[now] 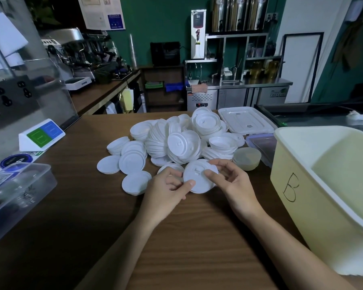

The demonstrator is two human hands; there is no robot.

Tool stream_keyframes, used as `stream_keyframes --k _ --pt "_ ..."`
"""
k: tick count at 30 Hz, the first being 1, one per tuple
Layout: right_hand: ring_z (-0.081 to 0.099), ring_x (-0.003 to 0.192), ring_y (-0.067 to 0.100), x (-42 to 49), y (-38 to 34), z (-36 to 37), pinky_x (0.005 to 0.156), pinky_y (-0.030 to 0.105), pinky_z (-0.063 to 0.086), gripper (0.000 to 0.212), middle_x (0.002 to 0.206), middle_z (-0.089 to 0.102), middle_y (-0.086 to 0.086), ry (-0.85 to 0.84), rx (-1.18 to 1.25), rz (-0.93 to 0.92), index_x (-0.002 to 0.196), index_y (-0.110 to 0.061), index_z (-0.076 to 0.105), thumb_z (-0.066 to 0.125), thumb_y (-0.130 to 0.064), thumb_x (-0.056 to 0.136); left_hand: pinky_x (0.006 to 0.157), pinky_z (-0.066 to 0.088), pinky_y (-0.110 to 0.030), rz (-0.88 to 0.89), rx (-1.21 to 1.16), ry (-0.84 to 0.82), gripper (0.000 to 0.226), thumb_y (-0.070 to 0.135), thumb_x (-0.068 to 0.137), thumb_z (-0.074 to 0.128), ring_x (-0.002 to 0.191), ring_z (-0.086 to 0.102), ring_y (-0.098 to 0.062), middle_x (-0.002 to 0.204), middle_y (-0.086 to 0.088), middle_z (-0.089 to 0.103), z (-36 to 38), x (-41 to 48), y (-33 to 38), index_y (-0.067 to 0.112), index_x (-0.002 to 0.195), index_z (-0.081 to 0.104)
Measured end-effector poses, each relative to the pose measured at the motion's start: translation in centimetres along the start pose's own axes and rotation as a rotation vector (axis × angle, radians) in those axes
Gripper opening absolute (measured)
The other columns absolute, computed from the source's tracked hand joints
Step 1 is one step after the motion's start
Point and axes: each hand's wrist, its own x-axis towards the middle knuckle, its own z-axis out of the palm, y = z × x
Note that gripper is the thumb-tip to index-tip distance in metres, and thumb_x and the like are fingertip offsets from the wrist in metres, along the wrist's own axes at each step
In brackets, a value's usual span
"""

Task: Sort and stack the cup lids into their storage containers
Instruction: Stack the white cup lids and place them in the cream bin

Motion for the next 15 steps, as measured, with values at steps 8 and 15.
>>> stream_keyframes --k 8,15 --pt "0.071 0.104 0.015 0.03 0.04 0.06 0.095 0.033 0.055 0.024 0.106 0.078 0.004 -0.042 -0.015 0.014 0.112 -0.017 0.076 0.075 -0.001 0.094 0.066 0.061 -0.028 0.073 0.051 0.145 0.024 0.035 0.083 0.087 0.067 0.074 -0.012 0.072 0.005 0.075 -0.03 0.00 -0.03 0.016 0.086 0.074" --pt "0.070 0.117 0.030 -0.07 0.02 0.14 0.104 0.044 0.053 0.035 0.122 0.072 0.022 -0.130 0.017 0.046 0.120 -0.028 0.076 0.078 -0.021 0.086 0.086 0.058 -0.020 0.038 -0.195 -0.052 0.034 0.015 0.092 0.078 0.104 0.074 -0.004 0.109 0.006 0.080 -0.64 0.46 0.35 0.017 0.125 0.074"
